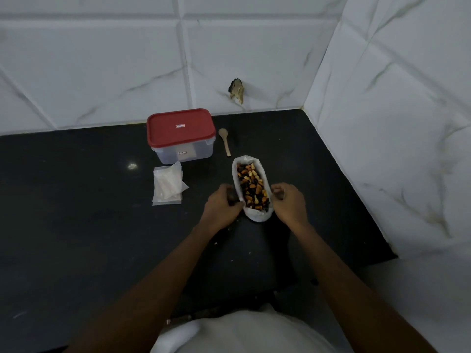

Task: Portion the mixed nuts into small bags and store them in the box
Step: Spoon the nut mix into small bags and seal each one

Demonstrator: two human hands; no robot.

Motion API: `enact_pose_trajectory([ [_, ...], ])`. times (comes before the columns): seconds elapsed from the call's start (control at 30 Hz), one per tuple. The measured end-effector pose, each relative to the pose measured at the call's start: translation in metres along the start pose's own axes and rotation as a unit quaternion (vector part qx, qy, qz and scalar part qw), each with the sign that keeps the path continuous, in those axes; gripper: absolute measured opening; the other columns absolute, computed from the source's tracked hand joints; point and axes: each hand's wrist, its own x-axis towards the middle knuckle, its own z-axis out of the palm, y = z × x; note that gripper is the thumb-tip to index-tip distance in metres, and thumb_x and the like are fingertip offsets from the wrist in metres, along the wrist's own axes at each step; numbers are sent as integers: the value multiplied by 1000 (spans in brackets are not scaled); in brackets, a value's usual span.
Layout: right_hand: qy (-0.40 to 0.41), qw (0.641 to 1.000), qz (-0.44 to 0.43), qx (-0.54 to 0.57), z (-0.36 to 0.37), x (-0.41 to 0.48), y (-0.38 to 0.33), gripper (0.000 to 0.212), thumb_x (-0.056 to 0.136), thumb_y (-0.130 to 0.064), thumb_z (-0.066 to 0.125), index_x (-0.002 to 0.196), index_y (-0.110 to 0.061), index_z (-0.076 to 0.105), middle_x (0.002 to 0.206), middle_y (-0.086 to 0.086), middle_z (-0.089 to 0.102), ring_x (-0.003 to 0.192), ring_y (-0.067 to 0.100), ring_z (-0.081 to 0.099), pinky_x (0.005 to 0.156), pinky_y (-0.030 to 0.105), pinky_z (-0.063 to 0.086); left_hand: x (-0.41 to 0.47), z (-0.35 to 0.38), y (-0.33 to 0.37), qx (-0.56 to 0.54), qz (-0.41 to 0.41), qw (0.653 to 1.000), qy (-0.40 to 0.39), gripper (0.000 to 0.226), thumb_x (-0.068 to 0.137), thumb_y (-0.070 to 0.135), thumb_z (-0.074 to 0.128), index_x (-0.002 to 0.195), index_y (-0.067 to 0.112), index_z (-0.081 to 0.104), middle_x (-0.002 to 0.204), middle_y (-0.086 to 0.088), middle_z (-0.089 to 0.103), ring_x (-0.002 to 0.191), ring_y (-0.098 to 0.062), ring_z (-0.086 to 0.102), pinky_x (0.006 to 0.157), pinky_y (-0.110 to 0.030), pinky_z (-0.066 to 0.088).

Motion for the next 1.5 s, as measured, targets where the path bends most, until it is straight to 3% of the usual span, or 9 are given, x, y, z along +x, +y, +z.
enact_pose_trajectory([
  [0.23,31,988,-153,2,28,13,-51,19,96,-7,50,93,-10,69,93,1,64,81,10,61,64,13,43,-1,-55,-18,94,30,991,90,19,96,35,56,107,22,65,111,2,58,91,-5,56,80,-23,45],
  [0.33,-24,980,-196,37,43,14,-76,24,97,-6,49,110,-13,67,97,-2,65,79,3,58,69,12,42,-6,-81,-27,124,23,977,171,25,99,36,50,100,18,67,104,0,61,82,-4,55,71,-20,42],
  [0.43,-105,975,-193,21,60,13,-96,30,100,-10,47,127,-16,58,103,0,66,80,5,59,67,20,44,-8,-102,-45,190,9,955,226,34,98,42,49,113,17,68,119,-4,60,104,-15,54,85,-33,48],
  [0.57,-152,968,-195,-33,85,14,-115,28,102,-22,45,129,-21,54,103,1,67,84,10,63,73,32,54,-6,-115,-71,261,-42,943,204,49,92,47,57,133,20,54,134,-5,50,119,-21,48,96,-38,46],
  [0.83,-198,967,-158,-24,114,19,-139,27,100,-28,54,124,-19,59,118,1,65,106,14,61,90,32,51,10,-115,-83,147,-129,950,242,72,78,42,76,137,16,46,122,-4,62,114,-23,57,94,-45,49],
  [1.0,-231,966,-95,69,123,17,-146,40,97,-20,58,136,-15,51,131,5,60,120,18,57,92,26,45,12,-116,-74,35,-123,954,272,51,84,29,72,131,22,54,106,6,68,112,-19,58,100,-44,42],
  [1.17,-170,957,-21,236,114,17,-144,51,94,-19,64,142,-20,44,132,-2,55,117,12,55,95,28,47,0,-118,-54,-44,-37,967,249,24,89,27,67,112,36,66,93,17,66,94,-6,58,94,-43,35],
  [1.3,-131,945,-18,299,92,14,-144,30,95,-19,62,125,-20,59,118,-3,65,109,14,63,91,32,54,-10,-117,-34,-160,28,966,203,19,91,15,66,105,26,68,91,10,66,80,-3,60,75,-25,47],
  [1.5,-130,947,-73,285,63,-1,-134,3,91,-19,68,93,-22,69,95,0,73,91,13,68,79,28,55,-11,-106,-13,-212,23,963,166,21,93,30,63,107,15,68,98,9,69,91,-3,63,73,-18,47],
])
